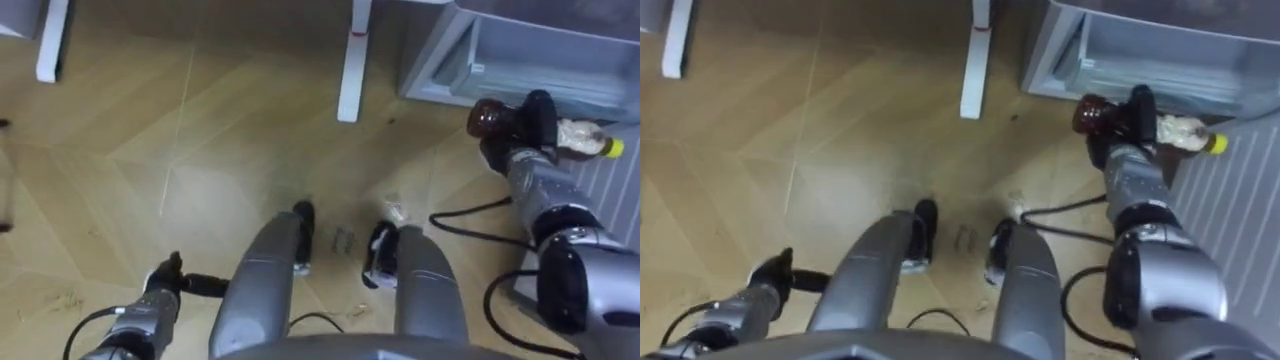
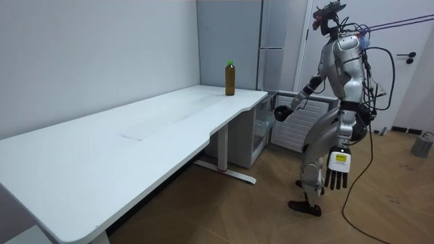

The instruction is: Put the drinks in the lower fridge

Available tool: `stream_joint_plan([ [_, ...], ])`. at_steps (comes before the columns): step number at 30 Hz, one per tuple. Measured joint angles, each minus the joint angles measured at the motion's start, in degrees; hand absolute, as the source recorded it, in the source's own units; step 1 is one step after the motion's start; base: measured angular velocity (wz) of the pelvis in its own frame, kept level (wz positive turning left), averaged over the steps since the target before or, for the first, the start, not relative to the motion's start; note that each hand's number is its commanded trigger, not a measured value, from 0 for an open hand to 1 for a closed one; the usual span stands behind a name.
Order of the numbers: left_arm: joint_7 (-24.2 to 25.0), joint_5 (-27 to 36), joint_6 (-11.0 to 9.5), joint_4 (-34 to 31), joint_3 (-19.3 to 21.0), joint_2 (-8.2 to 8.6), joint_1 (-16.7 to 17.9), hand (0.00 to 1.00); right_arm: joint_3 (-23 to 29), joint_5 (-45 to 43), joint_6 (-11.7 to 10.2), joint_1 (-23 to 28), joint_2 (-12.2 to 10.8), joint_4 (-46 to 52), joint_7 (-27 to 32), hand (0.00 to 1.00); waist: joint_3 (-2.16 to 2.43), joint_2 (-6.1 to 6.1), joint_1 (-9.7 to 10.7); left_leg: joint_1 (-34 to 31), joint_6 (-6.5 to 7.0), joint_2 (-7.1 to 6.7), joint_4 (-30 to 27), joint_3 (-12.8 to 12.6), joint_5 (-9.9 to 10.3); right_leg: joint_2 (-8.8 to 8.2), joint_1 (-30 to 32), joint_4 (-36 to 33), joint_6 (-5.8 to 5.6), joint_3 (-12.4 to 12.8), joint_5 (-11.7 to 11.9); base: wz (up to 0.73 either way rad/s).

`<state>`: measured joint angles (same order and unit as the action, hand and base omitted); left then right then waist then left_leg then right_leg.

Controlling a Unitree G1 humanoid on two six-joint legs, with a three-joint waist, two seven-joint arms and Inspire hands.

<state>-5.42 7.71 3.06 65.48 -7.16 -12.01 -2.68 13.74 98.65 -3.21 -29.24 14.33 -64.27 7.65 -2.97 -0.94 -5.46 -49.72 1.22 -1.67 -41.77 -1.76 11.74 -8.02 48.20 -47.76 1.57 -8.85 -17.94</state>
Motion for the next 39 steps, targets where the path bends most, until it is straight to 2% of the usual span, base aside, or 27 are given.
stream_joint_plan([
  [5, -2.6, 0.3, 0.0, -0.1, -2.4, -0.28, -0.3, 0.0, -0.3, 0.1, 0.1, -4.3, 3.1, 0.1, 1.7, 1.0, 0.04, -0.12, 0.3, -2.0, 0.38, 0.0, -0.1, -1.0, -0.3, -0.22, 2.6, -0.6, -0.03, 0.8, 0.4, -0.05],
  [10, -5.1, 0.8, -0.8, -0.4, -3.6, -0.37, -0.3, 0.0, -0.2, 0.0, 0.1, -6.7, 4.5, 0.7, 1.7, 1.0, 0.26, -0.54, 1.3, -2.6, 0.53, 0.04, 0.2, -1.0, -0.4, -0.76, 2.7, -0.3, 0.16, 0.1, 0.5, 0.04],
  [13, -5.7, 0.7, -0.9, -1.4, -3.8, -0.46, -0.2, 0.0, -0.3, -0.1, 0.1, -7.5, 4.5, 4.4, 1.7, 1.0, 0.37, -0.84, 2.3, -3.8, 0.72, 0.18, 0.2, -1.0, -0.5, -0.99, 3.5, 0.1, 0.14, -0.5, 0.6, 0.06],
  [15, -5.9, 0.7, -1.1, -1.9, -4.6, -0.89, -0.3, 0.0, -0.9, -0.1, 0.1, -9.4, 4.8, 4.6, 1.7, 1.0, 0.49, -1.11, 2.7, -4.6, 0.8, 0.86, 0.1, -1.4, -0.6, -0.91, 4.1, 0.3, 0.2, -0.7, 0.7, 0.02],
  [17, -6.6, 0.8, -1.9, -2.5, -5.1, -1.17, -0.4, 0.0, -1.3, -0.1, 0.1, -10.1, 4.8, 5.2, 2.7, 1.0, 0.52, -1.18, 3.5, -4.9, 0.9, 0.93, 0.2, -1.5, -0.6, -0.84, 4.2, 0.4, 0.04, -0.9, 0.6, 0.11],
  [23, -8.4, 0.7, -2.2, -2.5, -4.7, -1.57, -0.3, 0.0, -1.6, -0.1, -0.1, -10.1, 4.8, 9.5, 6.6, 1.0, 0.55, -1.21, 3.5, -5.3, 1.02, 1.28, 0.5, -2.9, -0.7, -0.89, 5.3, 0.3, 0.02, -0.2, 0.7, -0.04],
  [26, -9.2, 0.7, -2.3, -2.6, -4.8, -1.82, -0.3, 0.0, -3.1, -0.1, -1.0, -10.1, 4.8, 10.0, 7.4, 1.0, 0.56, -1.19, 3.6, -5.3, 1.02, 1.48, 0.5, -3.1, -0.7, -0.69, 5.3, 0.3, 0.08, 0.0, 0.7, 0.0],
  [30, -9.3, 0.8, -2.3, -2.6, -5.2, -2.02, -0.5, 0.0, -3.6, -0.1, -1.2, -10.1, 4.8, 9.8, 7.8, 1.0, 0.57, -1.16, 3.5, -5.2, 1.02, 1.75, 0.6, -3.1, -0.7, -0.65, 5.1, 0.6, 0.4, -0.8, 0.9, 0.0],
  [33, -9.3, 0.9, -2.1, -2.5, -6.8, -1.91, -0.1, 0.0, -3.5, -0.1, -1.2, -10.1, 4.8, 8.7, 7.8, 1.0, 0.57, -1.17, 3.3, -4.3, 1.06, 1.71, 1.3, -3.2, -0.8, -0.68, 4.3, 1.0, 0.39, -0.8, 0.9, 0.03],
  [39, -9.2, 1.8, -2.2, -2.7, -6.7, -1.97, -0.1, 0.0, -3.5, -0.2, -1.0, -10.2, 5.1, 8.3, 7.8, 1.0, 0.56, -1.18, 2.7, -3.6, 1.17, 1.81, 2.0, -4.1, -0.9, -1.1, 4.1, 1.1, 0.37, -0.4, 0.9, -0.01],
])
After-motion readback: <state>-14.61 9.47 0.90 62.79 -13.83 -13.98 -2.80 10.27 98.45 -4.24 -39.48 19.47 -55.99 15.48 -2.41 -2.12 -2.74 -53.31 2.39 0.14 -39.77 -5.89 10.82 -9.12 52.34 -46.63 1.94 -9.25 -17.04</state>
